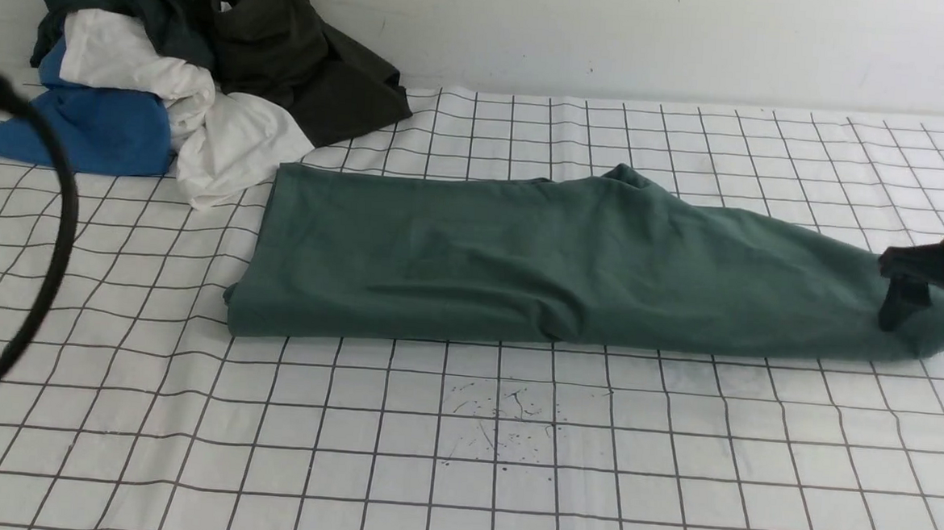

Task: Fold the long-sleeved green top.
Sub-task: Use the right arm to clamp the right edge of the fabric, then use the right arm to drag the right edge of the fabric to the left and folds it over the left edge

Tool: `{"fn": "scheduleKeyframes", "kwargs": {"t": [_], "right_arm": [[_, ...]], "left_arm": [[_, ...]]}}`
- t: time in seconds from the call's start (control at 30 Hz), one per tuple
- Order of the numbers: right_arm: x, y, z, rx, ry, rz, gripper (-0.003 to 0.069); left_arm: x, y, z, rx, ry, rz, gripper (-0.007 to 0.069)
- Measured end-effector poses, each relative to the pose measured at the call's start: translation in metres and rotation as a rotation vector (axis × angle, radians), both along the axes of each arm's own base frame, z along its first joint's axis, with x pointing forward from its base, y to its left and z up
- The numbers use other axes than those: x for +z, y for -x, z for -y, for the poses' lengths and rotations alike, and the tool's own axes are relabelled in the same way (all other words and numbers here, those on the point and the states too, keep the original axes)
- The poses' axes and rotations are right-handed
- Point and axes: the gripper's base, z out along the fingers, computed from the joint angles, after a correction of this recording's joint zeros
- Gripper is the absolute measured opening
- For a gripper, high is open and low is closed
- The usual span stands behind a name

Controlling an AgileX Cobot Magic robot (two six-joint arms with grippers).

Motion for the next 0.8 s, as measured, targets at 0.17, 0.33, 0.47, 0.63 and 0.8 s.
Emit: {"fn": "scheduleKeyframes", "kwargs": {"t": [0.17, 0.33, 0.47, 0.63, 0.8], "right_arm": [[0.001, -0.003, -0.003, 0.008, 0.0, 0.018, 0.0183], [0.023, -0.002, 0.013, 0.064, 0.16, -0.02, 0.0018], [0.078, 0.001, 0.033, -0.009, 0.34, 0.034, 0.0016], [0.16, 0.011, -0.006, 0.007, 0.224, 0.246, 0.0015], [0.185, 0.01, -0.12, 0.234, -0.01, 0.388, 0.0015]], "left_arm": [[-0.032, 0.009, -0.002, 0.002, -0.022, -0.102, 0.0026], [-0.05, 0.011, -0.004, 0.005, -0.05, -0.173, 0.0026], [-0.055, 0.008, -0.002, 0.008, -0.03, -0.141, 0.0026], [-0.062, -0.008, 0.004, 0.016, 0.056, -0.098, 0.0026], [-0.075, -0.025, 0.011, 0.024, 0.126, -0.188, 0.0026]]}}
